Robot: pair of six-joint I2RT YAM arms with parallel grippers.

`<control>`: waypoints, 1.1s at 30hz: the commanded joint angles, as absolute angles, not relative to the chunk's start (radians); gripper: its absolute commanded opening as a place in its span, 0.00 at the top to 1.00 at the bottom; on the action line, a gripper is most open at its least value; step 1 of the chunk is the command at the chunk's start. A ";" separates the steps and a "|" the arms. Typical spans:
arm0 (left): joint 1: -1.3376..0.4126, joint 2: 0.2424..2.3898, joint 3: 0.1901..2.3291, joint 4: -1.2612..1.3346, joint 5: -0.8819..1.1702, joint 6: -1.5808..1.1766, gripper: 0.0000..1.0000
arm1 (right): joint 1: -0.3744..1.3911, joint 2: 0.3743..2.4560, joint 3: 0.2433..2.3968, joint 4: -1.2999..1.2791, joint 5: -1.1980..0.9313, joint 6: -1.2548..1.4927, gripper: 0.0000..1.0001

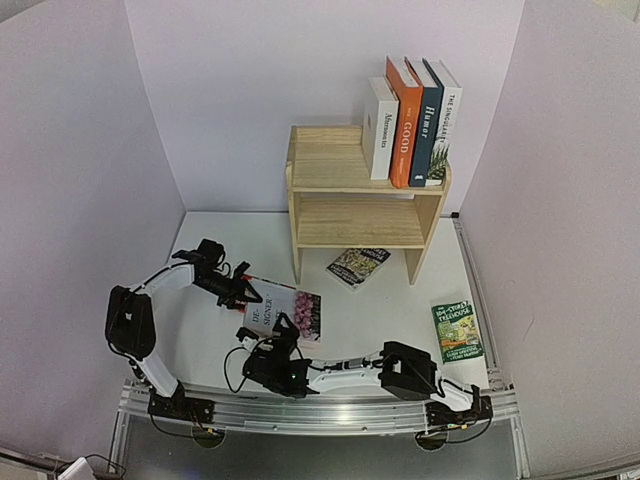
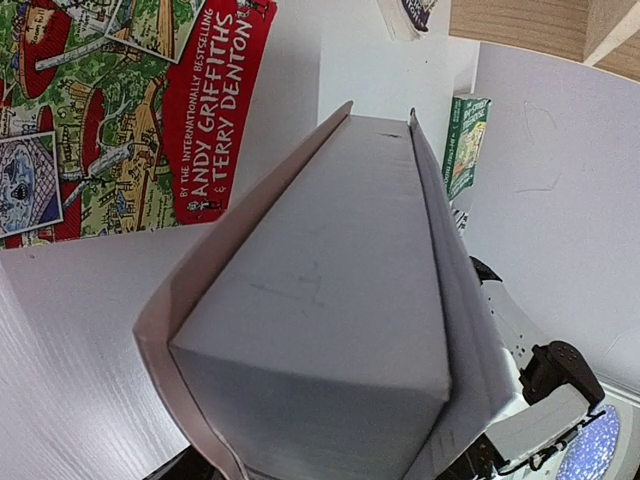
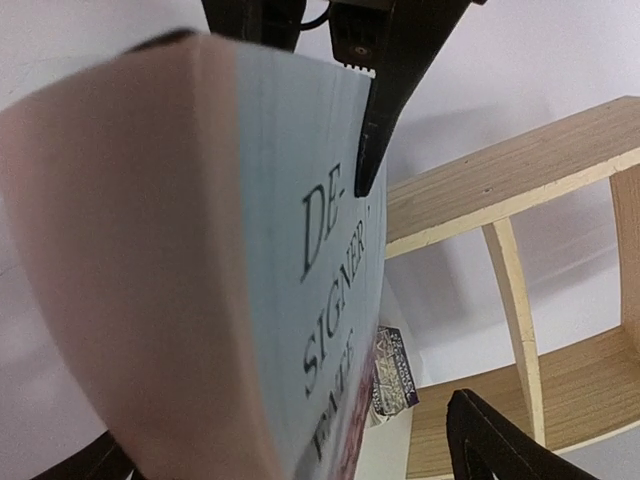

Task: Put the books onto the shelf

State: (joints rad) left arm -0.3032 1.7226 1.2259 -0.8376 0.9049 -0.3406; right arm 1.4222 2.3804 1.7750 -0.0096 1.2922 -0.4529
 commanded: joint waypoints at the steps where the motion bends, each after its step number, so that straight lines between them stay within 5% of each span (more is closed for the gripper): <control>1: -0.302 1.712 1.226 -0.816 0.953 -0.353 0.72 | 1.392 2.426 1.796 0.221 1.371 -0.609 0.21; 15: -0.295 1.703 1.223 -0.799 1.001 -0.358 0.64 | 1.367 2.378 1.763 0.331 1.372 -0.640 0.68; 17: -0.290 1.697 1.220 -0.794 1.012 -0.357 0.52 | 1.367 2.352 1.746 0.335 1.377 -0.621 0.72; 20: -0.285 1.679 1.223 -0.788 1.018 -0.350 0.15 | 1.367 2.292 1.698 0.338 1.356 -0.564 0.76; 22: -0.277 1.660 1.229 -0.782 1.007 -0.343 0.01 | 1.367 2.239 1.650 0.336 1.335 -0.505 0.81; 25: -0.258 1.632 1.273 -0.808 0.971 -0.296 0.00 | 1.366 2.138 1.584 0.219 1.244 -0.338 0.92; 29: -0.231 1.616 1.404 -0.923 0.920 -0.176 0.00 | 1.316 2.005 1.563 -0.126 0.843 0.072 0.92; 33: -0.191 1.594 1.532 -1.004 0.921 -0.098 0.00 | 1.293 1.920 1.522 -0.181 0.639 0.169 0.92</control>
